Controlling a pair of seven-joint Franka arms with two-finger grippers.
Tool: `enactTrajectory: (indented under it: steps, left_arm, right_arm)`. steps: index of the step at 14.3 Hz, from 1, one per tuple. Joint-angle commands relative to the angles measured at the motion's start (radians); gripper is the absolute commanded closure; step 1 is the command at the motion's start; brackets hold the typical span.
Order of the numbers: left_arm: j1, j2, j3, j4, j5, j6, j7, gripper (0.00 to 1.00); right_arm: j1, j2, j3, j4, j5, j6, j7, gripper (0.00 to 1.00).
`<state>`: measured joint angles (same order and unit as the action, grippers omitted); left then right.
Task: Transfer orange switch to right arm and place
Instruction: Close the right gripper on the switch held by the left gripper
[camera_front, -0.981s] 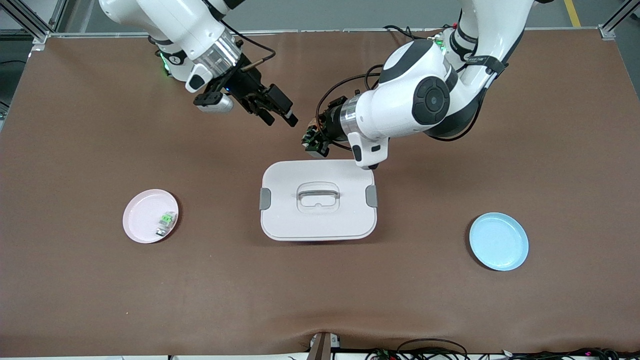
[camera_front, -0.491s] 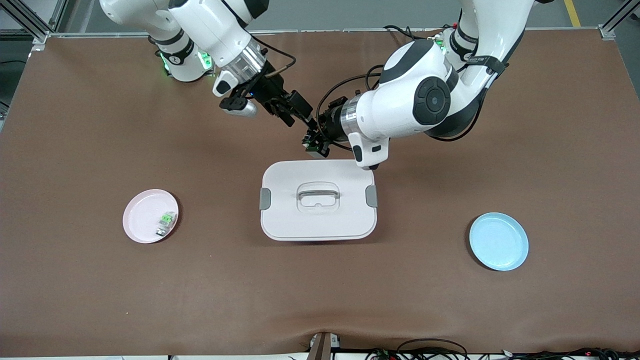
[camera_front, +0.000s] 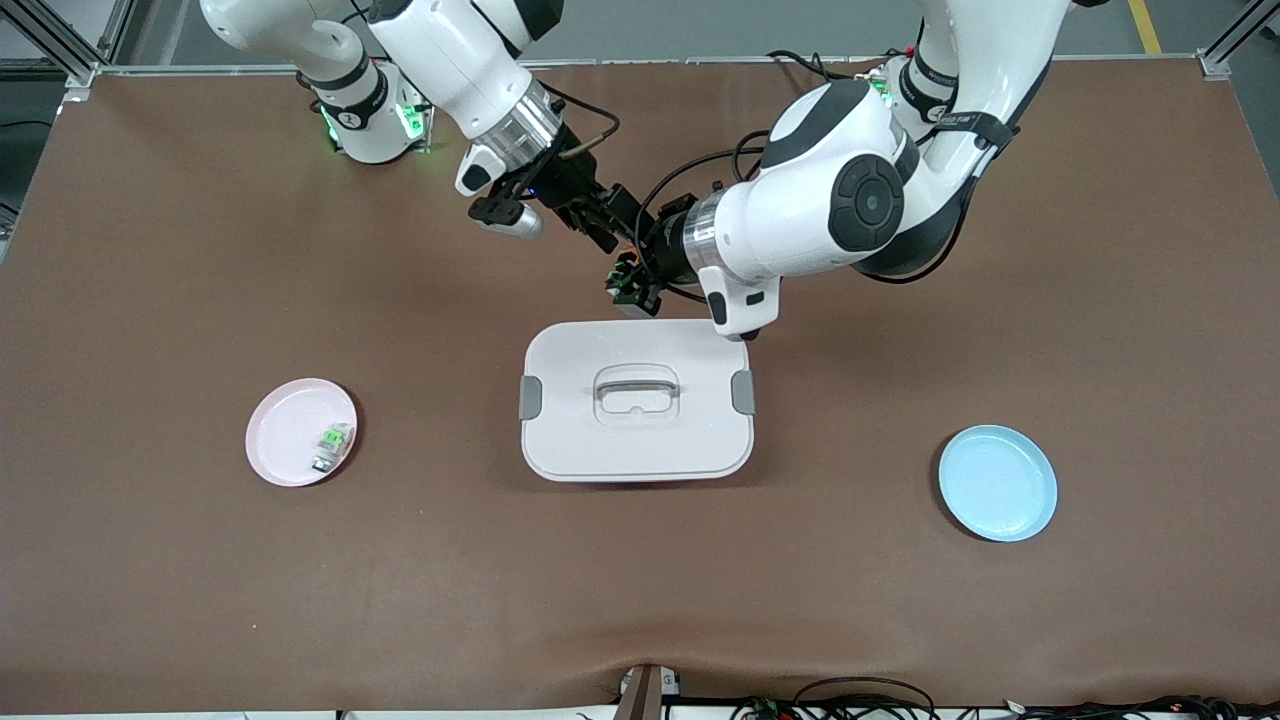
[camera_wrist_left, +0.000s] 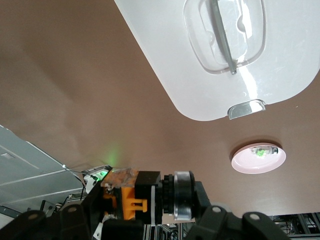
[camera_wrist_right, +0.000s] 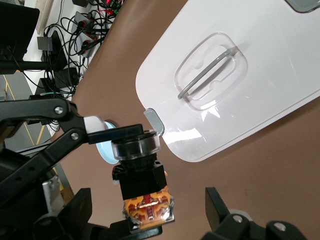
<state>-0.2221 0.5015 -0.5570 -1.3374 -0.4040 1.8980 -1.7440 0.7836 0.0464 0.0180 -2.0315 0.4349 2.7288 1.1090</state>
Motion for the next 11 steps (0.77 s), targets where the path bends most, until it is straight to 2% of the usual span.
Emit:
enactTrajectory:
  steps: [1,6,7,8,9,11]
  left_arm:
    - [-0.002,-0.005,0.002,0.014,-0.010,-0.014,-0.017,1.00]
    - [0.000,-0.005,0.002,0.014,-0.010,-0.014,-0.017,1.00]
    - [0.000,-0.005,0.002,0.014,-0.010,-0.014,-0.017,1.00]
    - [0.000,-0.005,0.002,0.014,-0.010,-0.014,-0.017,1.00]
    - [0.000,-0.005,0.002,0.014,-0.010,-0.014,-0.017,1.00]
    - [0.000,-0.005,0.002,0.014,-0.010,-0.014,-0.017,0.98]
  right_arm:
    - [0.023,0.020,-0.010,0.023,0.004,0.002,-0.003,0.00]
    - [0.023,0.020,-0.010,0.024,-0.002,0.002,-0.017,0.55]
    - [0.023,0.020,-0.010,0.024,-0.002,0.000,-0.018,0.71]
    - [0.023,0.020,-0.010,0.024,-0.002,0.000,-0.017,0.94]
    - [0.022,0.020,-0.010,0.027,-0.002,-0.001,-0.015,1.00]
    - [0.023,0.020,-0.010,0.027,0.001,-0.003,-0.011,1.00]
